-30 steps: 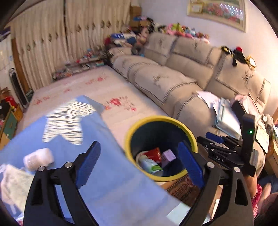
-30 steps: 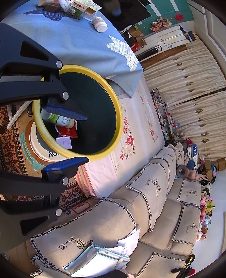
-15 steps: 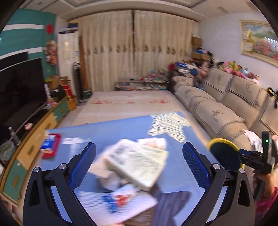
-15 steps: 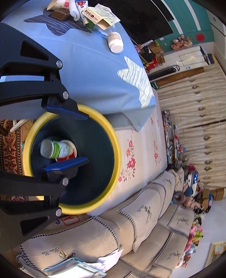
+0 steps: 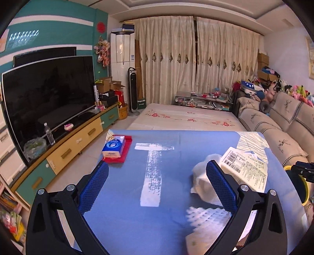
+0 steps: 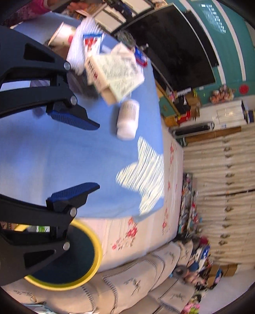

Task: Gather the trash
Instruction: 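Move both grippers back toward the remaining trash on the table, then grasp the white receipt card with the right gripper and lift it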

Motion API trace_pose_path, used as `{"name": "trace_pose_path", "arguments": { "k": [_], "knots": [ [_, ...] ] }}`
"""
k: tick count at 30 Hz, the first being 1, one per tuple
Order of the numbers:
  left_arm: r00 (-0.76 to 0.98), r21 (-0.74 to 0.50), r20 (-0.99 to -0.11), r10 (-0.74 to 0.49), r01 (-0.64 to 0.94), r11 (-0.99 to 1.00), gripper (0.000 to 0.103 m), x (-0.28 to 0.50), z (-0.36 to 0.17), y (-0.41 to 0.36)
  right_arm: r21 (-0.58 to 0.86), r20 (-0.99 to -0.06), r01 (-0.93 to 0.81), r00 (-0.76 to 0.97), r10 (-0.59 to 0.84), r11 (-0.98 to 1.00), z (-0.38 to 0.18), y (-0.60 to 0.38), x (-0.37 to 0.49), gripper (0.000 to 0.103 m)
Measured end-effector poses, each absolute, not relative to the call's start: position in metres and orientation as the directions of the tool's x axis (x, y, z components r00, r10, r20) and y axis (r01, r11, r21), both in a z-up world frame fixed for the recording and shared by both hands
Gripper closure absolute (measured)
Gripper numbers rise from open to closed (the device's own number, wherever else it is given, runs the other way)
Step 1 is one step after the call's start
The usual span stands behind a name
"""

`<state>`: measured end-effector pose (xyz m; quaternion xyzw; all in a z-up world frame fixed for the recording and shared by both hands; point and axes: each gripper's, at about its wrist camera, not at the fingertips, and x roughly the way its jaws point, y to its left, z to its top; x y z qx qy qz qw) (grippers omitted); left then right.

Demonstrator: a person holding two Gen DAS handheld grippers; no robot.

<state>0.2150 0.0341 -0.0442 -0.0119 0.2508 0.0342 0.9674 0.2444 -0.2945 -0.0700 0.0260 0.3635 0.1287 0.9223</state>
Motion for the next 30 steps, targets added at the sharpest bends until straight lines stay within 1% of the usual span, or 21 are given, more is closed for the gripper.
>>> {"name": "trace_pose_path", "arguments": {
  "k": [1,2,3,5,6,7,8,11,16,21,30],
  "knots": [
    [0.871,-0.011,-0.486,0.062,-0.077,0.997,0.005,0.213,-0.045,0.040,0.143,-0.656,-0.249,0.701,0.280,0.958,-0.067,-0.288,0.244,0.042],
    [0.872,-0.015,-0.486,0.066,-0.083,0.996,0.005,0.211,-0.047,0.047,0.147,-0.646,-0.296,0.694,0.318,0.944,-0.064,-0.278,0.244,0.035],
    [0.872,-0.017,-0.484,0.071,-0.090,0.996,0.005,0.209,-0.050,0.054,0.152,-0.642,-0.333,0.683,0.349,0.931,-0.062,-0.270,0.245,0.031],
    [0.871,-0.029,-0.484,0.086,-0.114,0.993,0.005,0.208,-0.053,0.065,0.153,-0.632,-0.438,0.646,0.428,0.886,-0.056,-0.248,0.249,0.021],
    [0.870,-0.041,-0.485,0.085,-0.119,0.992,0.005,0.207,-0.053,0.069,0.140,-0.631,-0.476,0.632,0.449,0.868,-0.054,-0.239,0.251,0.018],
    [0.872,-0.059,-0.484,0.077,-0.120,0.991,0.005,0.205,-0.053,0.073,0.106,-0.635,-0.518,0.622,0.459,0.849,-0.052,-0.224,0.255,0.012],
    [0.875,-0.077,-0.479,0.068,-0.119,0.990,0.005,0.202,-0.051,0.078,0.065,-0.640,-0.553,0.616,0.460,0.831,-0.049,-0.213,0.258,0.009],
    [0.880,-0.079,-0.471,0.065,-0.116,0.990,0.005,0.198,-0.048,0.084,-0.021,-0.682,-0.637,0.573,0.455,0.771,-0.049,-0.182,0.272,0.007],
    [0.879,-0.059,-0.473,0.068,-0.108,0.992,0.005,0.195,-0.047,0.085,-0.070,-0.764,-0.695,0.499,0.409,0.715,-0.061,-0.150,0.301,0.007],
    [0.877,-0.065,-0.477,0.052,-0.094,0.993,0.005,0.195,-0.048,0.085,-0.023,-0.819,-0.717,0.413,0.398,0.696,-0.069,-0.143,0.320,0.007],
    [0.871,-0.083,-0.491,0.016,-0.065,0.994,0.005,0.199,-0.052,0.083,0.009,-0.866,-0.727,0.337,0.369,0.686,-0.082,-0.135,0.327,0.007]
  ]
}}
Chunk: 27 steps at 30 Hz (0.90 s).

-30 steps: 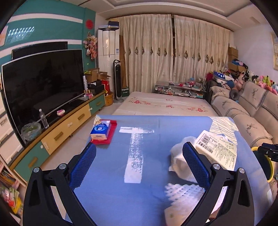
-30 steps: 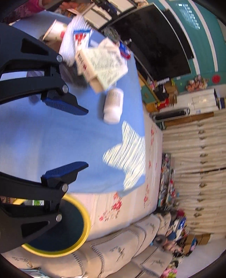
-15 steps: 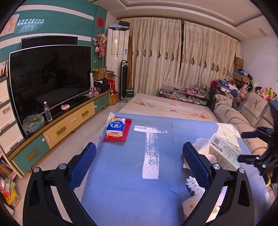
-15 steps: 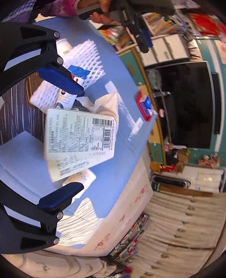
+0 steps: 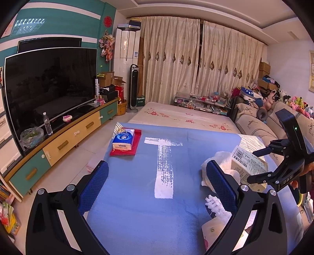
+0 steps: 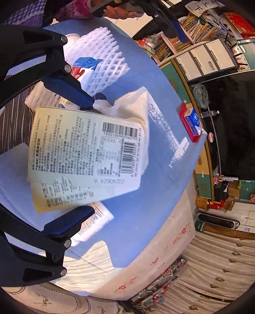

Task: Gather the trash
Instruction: 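Grasp the white receipt card with the right gripper and lift it, then carry the receipt card over the yellow bin and open the right gripper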

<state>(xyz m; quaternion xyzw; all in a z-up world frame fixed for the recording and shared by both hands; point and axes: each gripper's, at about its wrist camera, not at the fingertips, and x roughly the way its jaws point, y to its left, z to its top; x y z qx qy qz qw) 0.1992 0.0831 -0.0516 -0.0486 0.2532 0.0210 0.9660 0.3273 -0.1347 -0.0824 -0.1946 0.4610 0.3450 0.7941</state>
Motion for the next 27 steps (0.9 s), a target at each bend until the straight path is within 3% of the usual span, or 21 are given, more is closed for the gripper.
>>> {"name": "trace_pose_path", "arguments": {
  "k": [5,6,7,10,27],
  "knots": [
    [0.869,-0.084,-0.495,0.009,-0.059,0.995,0.005,0.199,-0.053,0.081,-0.018,-0.874,-0.703,0.357,0.330,0.711,-0.092,-0.133,0.331,0.011],
    [0.869,-0.085,-0.495,0.008,-0.058,0.995,0.005,0.200,-0.053,0.081,-0.015,-0.875,-0.701,0.355,0.330,0.713,-0.092,-0.133,0.330,0.017],
    [0.869,-0.086,-0.496,0.009,-0.059,0.995,0.005,0.200,-0.053,0.081,-0.010,-0.873,-0.699,0.355,0.335,0.715,-0.091,-0.134,0.328,0.035],
    [0.867,-0.091,-0.498,0.004,-0.057,0.994,0.005,0.199,-0.053,0.080,-0.067,-0.863,-0.683,0.405,0.301,0.727,-0.087,-0.134,0.318,0.035],
    [0.881,-0.069,-0.467,-0.076,0.050,0.996,0.005,0.177,-0.032,0.035,0.034,-0.762,-0.500,0.548,0.347,0.865,-0.063,-0.225,0.265,0.035]
  ]
}}
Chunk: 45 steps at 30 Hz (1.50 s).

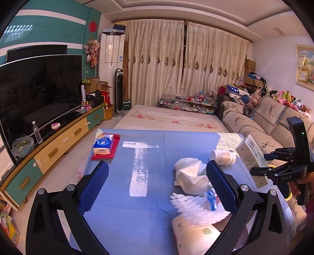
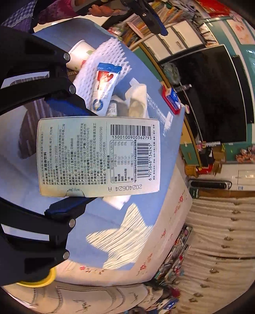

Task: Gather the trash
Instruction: 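Carry the receipt card over the yellow bin and open the right gripper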

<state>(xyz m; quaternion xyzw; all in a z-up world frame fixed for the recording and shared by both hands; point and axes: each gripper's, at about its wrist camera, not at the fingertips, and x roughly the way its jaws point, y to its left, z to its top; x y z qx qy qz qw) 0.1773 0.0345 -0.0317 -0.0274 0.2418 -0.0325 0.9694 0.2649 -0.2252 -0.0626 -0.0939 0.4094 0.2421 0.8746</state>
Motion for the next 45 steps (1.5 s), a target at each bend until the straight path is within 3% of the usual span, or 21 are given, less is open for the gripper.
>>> {"name": "trace_pose_path", "arguments": {
  "k": [13,26,32,34,45],
  "knots": [
    [0.848,-0.046,-0.499,-0.181,0.182,0.982,0.005,0.171,-0.022,-0.039,0.075,-0.751,-0.179,0.637,0.173,0.981,-0.090,-0.371,0.241,0.035],
    [0.805,-0.011,-0.549,-0.227,0.264,0.964,0.005,0.178,-0.026,-0.094,0.082,-0.826,0.140,0.564,-0.012,0.987,-0.175,-0.486,0.255,0.035],
    [0.789,0.005,-0.566,-0.238,0.292,0.956,0.005,0.184,-0.031,-0.114,0.101,-0.840,0.213,0.542,-0.031,0.972,-0.199,-0.511,0.262,0.033],
    [0.784,0.007,-0.572,-0.242,0.300,0.954,0.005,0.186,-0.033,-0.119,0.105,-0.838,0.225,0.544,-0.035,0.969,-0.201,-0.516,0.263,0.026],
    [0.767,0.036,-0.596,-0.237,0.320,0.947,0.005,0.193,-0.035,-0.137,0.105,-0.807,0.189,0.590,-0.027,0.976,-0.182,-0.495,0.237,0.025]
  ]
}}
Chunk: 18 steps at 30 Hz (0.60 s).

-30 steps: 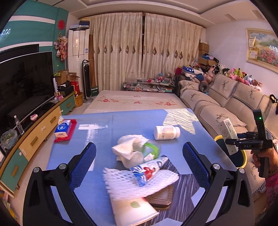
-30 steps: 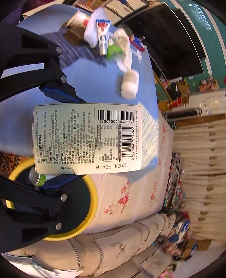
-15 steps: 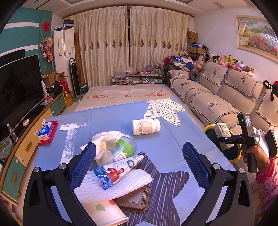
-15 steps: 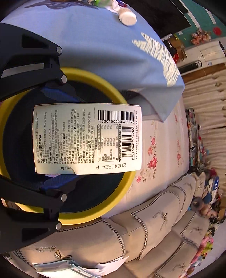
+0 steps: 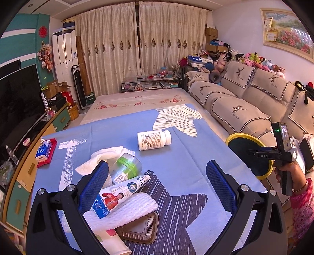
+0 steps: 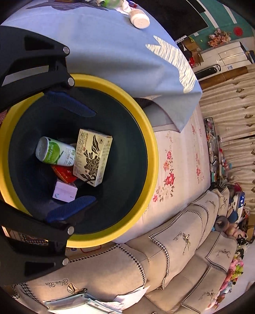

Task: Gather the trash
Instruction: 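Carry the receipt card over the yellow bin and open the right gripper, then grasp the white pill bottle with the left gripper and lift it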

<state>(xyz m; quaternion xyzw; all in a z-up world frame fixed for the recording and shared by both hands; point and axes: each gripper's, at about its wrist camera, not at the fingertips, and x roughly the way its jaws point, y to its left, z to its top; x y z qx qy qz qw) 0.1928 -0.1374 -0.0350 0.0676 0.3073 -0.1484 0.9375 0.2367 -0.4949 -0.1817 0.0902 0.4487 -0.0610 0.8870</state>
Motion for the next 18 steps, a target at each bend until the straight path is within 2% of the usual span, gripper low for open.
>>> {"name": "trace_pose_path", "arguments": {
  "k": [11,18],
  "knots": [
    [0.650,-0.027,-0.719,-0.246,0.327,0.945,0.005,0.257,-0.036,-0.172,0.139,-0.786,0.159,0.618,0.011,0.978,-0.170,-0.483,0.232,0.023],
    [0.526,-0.142,-0.817,-0.236,0.213,0.967,0.005,0.333,-0.065,-0.190,0.169,-0.772,0.154,0.634,0.034,0.974,-0.167,-0.488,0.228,0.022]
  ]
}}
